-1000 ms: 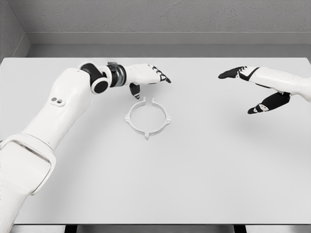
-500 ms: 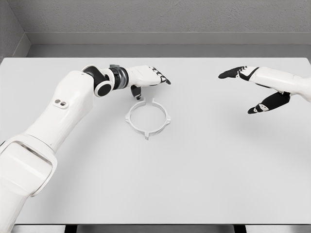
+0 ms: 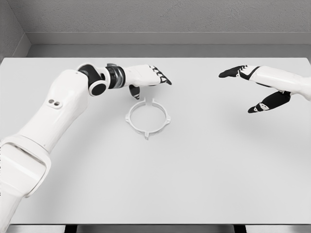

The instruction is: Assemble PVC drainage pipe clamps

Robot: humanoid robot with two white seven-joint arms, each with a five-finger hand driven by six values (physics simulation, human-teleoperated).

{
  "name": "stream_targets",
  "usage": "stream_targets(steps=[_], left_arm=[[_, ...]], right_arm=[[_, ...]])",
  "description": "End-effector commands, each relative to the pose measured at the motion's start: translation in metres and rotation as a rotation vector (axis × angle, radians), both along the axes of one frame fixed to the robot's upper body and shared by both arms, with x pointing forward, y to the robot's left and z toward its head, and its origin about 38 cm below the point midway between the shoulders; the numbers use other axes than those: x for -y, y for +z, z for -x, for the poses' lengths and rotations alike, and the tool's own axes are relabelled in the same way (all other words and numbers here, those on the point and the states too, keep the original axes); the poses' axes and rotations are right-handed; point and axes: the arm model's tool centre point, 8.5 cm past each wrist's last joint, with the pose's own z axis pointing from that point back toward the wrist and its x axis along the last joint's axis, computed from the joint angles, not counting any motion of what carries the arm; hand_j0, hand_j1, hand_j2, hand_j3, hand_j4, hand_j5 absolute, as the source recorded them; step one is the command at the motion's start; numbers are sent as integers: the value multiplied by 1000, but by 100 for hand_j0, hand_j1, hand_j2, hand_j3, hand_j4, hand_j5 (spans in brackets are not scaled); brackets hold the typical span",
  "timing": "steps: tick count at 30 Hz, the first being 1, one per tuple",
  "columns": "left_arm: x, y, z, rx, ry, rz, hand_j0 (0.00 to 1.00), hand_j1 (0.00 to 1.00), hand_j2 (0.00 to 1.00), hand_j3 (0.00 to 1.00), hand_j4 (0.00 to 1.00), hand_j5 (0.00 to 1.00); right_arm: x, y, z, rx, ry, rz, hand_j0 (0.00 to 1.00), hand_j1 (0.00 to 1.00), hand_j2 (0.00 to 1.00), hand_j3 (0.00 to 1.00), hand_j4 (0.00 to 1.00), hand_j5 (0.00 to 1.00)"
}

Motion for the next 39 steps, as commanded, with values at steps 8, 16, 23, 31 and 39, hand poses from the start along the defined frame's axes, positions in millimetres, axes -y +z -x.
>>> stream_targets(steps=[8,16,23,31,39], left_arm=[[5,-1,2,-3,-9,7,100,100,100,100,100,100],[8,0,2,-4,-15,11,100,100,100,100,100,100],[15,0,4,-3,-26,18,100,100,100,100,100,100],[17,1,4,-4,-29,21,100,100,100,100,100,100],[25,1,6,-7,-40,34,100,100,100,100,100,100]], right_arm=[[2,0,0,-4,-7,-6,100,100,100,100,100,100],[2,0,0,-4,-7,-6,100,100,100,100,100,100],[2,0,0,-4,-7,-6,100,100,100,100,100,100],[2,0,0,-4,-7,-6,100,100,100,100,100,100],[3,1,0,-4,-8,-4,100,100,100,100,100,100]])
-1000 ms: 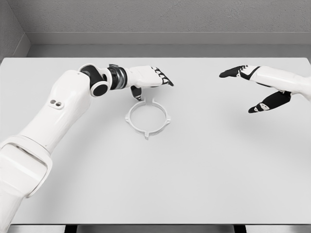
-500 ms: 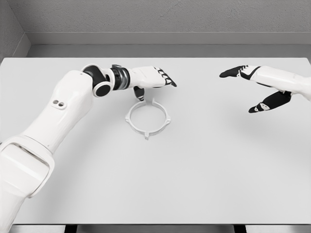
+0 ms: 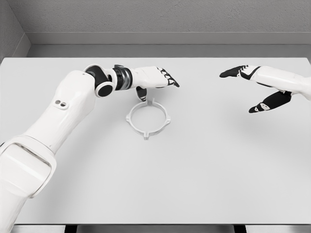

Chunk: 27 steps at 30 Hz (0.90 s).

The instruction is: Assemble PVC drainage pipe clamps

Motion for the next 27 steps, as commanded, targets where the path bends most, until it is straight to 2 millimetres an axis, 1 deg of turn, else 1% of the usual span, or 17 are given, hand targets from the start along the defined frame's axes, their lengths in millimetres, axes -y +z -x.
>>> stream_targets(steps=[1,13,16,18,19,21,22,23,24,25,26,27], left_arm=[[4,1,1,-2,-2,12,100,100,100,100,100,100],[4,2,0,-1,1,17,100,100,100,100,100,100],[0,5,-2,2,12,19,100,100,100,100,100,100],[-7,10,-6,11,22,20,100,100,100,100,100,100],[-21,15,-9,10,37,34,100,100,100,100,100,100],[-40,40,-9,38,22,103,100,100,100,100,100,100],[-66,55,-8,42,41,166,100,100,100,100,100,100],[-105,69,-6,43,78,222,100,100,100,100,100,100],[-154,72,8,12,126,299,100,100,100,100,100,100],[-177,85,22,24,121,325,100,100,100,100,100,100],[-191,79,38,7,118,327,100,100,100,100,100,100],[-193,78,51,-2,92,333,100,100,100,100,100,100]], right_arm=[[1,1,0,-2,-3,-7,100,100,100,100,100,100],[1,1,0,-2,-3,-7,100,100,100,100,100,100],[1,1,0,-2,-4,-6,100,100,100,100,100,100],[1,2,0,-1,-4,-6,100,100,100,100,100,100],[1,1,0,-1,-4,-6,100,100,100,100,100,100],[1,2,0,-2,-3,-6,100,100,100,100,100,100],[2,1,0,-2,-4,-6,100,100,100,100,100,100],[1,1,1,-3,-3,-6,100,100,100,100,100,100],[0,1,1,-3,0,-5,100,100,100,100,100,100],[-1,2,1,-1,3,-7,100,100,100,100,100,100],[-1,3,1,-1,5,-18,100,100,100,100,100,100],[-2,7,1,-10,10,-65,100,100,100,100,100,100]])
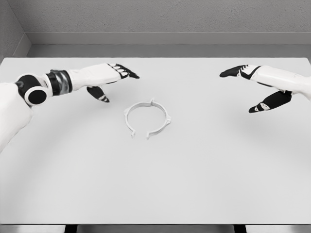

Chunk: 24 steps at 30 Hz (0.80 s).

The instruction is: Assemble PVC drainage pipe clamps

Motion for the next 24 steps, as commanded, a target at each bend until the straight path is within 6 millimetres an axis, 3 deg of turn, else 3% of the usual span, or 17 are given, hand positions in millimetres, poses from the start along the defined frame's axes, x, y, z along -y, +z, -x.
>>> stream_targets(steps=[1,4,8,12,14,17,24], left_arm=[[-24,47,21,60,-37,59,100,100,100,100,100,100],[-11,32,25,30,-59,77,100,100,100,100,100,100],[26,2,23,-17,-91,96,100,100,100,100,100,100],[31,-11,27,-45,-94,103,100,100,100,100,100,100],[31,-16,30,-56,-94,104,100,100,100,100,100,100],[31,-19,32,-62,-96,103,100,100,100,100,100,100],[31,-31,39,-86,-99,105,100,100,100,100,100,100]], right_arm=[[-4,6,0,-11,11,-71,100,100,100,100,100,100],[-22,5,-4,-13,44,-150,100,100,100,100,100,100],[-55,-9,-8,-26,96,-232,100,100,100,100,100,100],[-69,-27,-4,-53,106,-292,100,100,100,100,100,100],[-64,-33,0,-55,79,-333,100,100,100,100,100,100],[-47,-24,0,-23,36,-354,100,100,100,100,100,100],[-49,-35,3,-46,34,-364,100,100,100,100,100,100]])
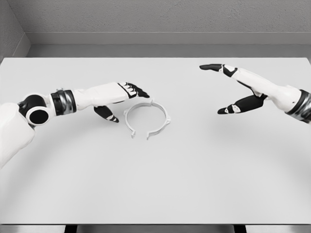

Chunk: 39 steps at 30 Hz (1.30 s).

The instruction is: Assemble PVC drainage pipe clamps

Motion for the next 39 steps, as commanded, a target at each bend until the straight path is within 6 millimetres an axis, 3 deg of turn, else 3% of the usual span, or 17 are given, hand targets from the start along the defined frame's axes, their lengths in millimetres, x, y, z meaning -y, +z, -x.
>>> stream_targets(steps=[1,14,39], left_arm=[[3,5,2,9,-12,11,100,100,100,100,100,100],[19,-14,14,-23,-53,-11,100,100,100,100,100,100],[37,-13,14,-21,-78,19,100,100,100,100,100,100]], right_arm=[[0,1,-1,-1,-2,-13,100,100,100,100,100,100],[-1,0,0,-4,0,-14,100,100,100,100,100,100],[1,1,0,-3,-2,-8,100,100,100,100,100,100]])
